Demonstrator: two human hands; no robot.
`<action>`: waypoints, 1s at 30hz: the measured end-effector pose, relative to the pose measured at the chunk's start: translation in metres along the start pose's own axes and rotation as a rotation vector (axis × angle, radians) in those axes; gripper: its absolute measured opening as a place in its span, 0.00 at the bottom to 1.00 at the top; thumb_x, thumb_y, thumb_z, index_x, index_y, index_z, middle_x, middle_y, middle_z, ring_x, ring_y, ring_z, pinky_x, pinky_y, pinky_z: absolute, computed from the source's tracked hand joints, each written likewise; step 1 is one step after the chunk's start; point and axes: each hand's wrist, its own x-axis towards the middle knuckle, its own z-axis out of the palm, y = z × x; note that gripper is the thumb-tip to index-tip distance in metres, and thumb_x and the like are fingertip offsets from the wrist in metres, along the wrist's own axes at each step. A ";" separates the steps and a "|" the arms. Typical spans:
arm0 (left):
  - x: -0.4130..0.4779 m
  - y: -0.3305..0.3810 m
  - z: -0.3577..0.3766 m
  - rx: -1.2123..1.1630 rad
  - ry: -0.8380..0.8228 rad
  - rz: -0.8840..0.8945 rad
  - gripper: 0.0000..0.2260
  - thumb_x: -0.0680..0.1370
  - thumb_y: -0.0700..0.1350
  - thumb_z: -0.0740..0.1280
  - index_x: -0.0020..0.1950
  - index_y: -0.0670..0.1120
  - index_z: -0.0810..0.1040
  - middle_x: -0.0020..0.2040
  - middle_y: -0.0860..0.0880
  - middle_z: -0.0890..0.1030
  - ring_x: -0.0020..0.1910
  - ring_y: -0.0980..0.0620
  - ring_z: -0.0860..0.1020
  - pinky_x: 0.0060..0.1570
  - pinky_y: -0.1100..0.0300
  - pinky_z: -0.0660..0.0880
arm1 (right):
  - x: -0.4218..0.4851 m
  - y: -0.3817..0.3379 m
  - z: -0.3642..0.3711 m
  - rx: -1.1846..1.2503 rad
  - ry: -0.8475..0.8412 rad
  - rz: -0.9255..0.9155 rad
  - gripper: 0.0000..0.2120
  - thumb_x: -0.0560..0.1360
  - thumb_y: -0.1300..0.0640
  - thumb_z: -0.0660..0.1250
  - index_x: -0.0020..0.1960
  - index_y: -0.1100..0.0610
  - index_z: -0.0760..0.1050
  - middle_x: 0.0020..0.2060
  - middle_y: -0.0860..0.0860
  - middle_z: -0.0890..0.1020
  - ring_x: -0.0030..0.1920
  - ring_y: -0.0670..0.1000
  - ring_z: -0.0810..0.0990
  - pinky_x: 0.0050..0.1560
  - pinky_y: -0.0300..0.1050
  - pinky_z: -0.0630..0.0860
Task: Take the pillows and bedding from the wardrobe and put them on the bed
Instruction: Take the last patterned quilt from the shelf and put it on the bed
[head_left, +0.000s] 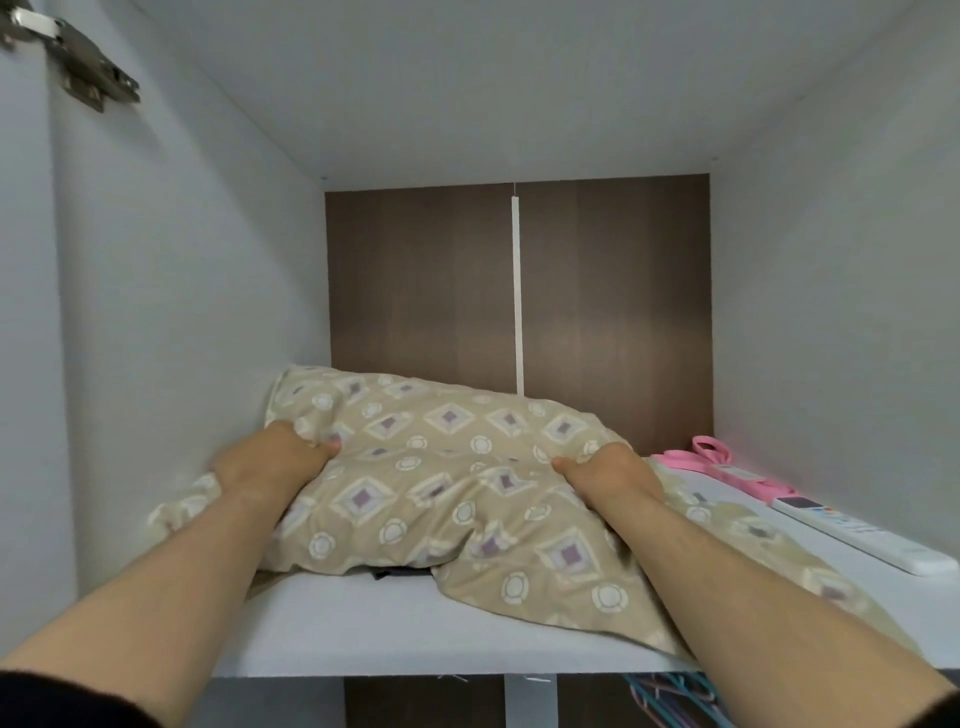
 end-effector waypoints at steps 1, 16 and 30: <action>-0.001 0.000 0.000 -0.027 0.016 0.022 0.31 0.68 0.73 0.57 0.54 0.49 0.78 0.50 0.46 0.82 0.48 0.43 0.79 0.43 0.53 0.69 | 0.000 0.001 0.000 0.032 0.016 -0.007 0.22 0.67 0.35 0.68 0.41 0.54 0.73 0.46 0.53 0.83 0.43 0.56 0.78 0.41 0.45 0.70; -0.026 0.001 -0.041 -0.313 0.473 0.145 0.21 0.74 0.63 0.58 0.43 0.45 0.74 0.44 0.37 0.81 0.42 0.34 0.77 0.37 0.51 0.68 | -0.028 0.000 -0.054 0.202 0.412 -0.272 0.22 0.68 0.32 0.65 0.41 0.51 0.69 0.31 0.42 0.70 0.33 0.52 0.71 0.31 0.46 0.64; -0.192 0.008 -0.135 -0.554 0.497 0.173 0.21 0.73 0.67 0.58 0.37 0.50 0.70 0.31 0.53 0.69 0.33 0.43 0.70 0.33 0.51 0.66 | -0.152 0.068 -0.204 0.189 0.516 -0.363 0.22 0.66 0.30 0.64 0.37 0.49 0.65 0.31 0.42 0.71 0.33 0.52 0.70 0.33 0.47 0.63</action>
